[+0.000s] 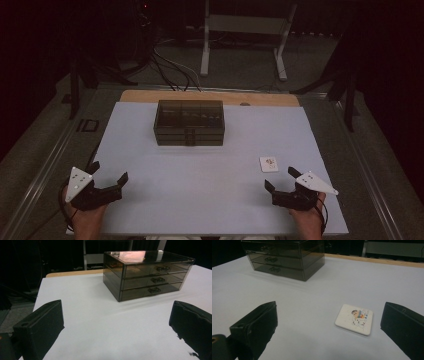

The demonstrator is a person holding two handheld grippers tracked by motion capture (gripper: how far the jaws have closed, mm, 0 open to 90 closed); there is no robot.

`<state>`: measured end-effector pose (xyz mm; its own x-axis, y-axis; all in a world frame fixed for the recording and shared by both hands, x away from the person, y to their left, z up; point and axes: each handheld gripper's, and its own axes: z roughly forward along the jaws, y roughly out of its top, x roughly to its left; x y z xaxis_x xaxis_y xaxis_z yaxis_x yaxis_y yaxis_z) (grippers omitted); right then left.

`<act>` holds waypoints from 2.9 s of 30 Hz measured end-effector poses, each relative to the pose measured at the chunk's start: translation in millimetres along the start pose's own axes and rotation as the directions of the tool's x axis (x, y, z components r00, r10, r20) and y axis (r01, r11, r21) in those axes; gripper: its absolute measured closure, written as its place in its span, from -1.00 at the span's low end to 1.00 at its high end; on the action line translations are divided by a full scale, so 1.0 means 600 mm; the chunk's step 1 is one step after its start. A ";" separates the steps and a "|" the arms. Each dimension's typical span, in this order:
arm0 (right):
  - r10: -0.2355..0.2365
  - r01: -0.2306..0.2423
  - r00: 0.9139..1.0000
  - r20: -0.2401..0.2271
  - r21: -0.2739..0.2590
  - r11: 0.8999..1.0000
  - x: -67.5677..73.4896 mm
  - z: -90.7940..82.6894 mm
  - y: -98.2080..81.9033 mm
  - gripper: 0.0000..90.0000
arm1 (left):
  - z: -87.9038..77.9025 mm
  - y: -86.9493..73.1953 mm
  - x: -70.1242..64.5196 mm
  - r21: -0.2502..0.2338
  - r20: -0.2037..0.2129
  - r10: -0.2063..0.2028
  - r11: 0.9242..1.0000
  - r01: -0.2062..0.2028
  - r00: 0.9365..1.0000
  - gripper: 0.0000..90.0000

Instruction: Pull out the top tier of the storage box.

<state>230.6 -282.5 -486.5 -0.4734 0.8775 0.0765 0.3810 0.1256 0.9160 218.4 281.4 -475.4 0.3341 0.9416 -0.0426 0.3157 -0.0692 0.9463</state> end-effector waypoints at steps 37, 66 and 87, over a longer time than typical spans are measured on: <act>0.016 -0.014 0.997 0.072 -0.030 0.999 0.005 -0.017 0.003 -0.97 | 0.041 0.030 -0.038 0.038 -0.001 0.013 0.999 -0.013 1.000 -0.98; 0.025 -0.021 0.996 0.085 -0.037 0.999 0.004 -0.019 0.004 -0.97 | 0.122 0.075 -0.109 0.039 0.002 0.020 0.999 -0.020 1.000 -0.95; 0.028 -0.024 0.996 0.085 -0.043 0.999 0.001 -0.021 0.005 -0.97 | 0.189 0.088 -0.148 0.083 0.021 0.032 0.996 -0.034 0.999 -0.98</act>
<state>221.4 -287.3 -478.7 -0.3937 0.9167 0.0681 0.3581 0.0847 0.9298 305.9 156.9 -458.2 0.3624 0.9318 -0.0186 0.3770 -0.1283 0.9173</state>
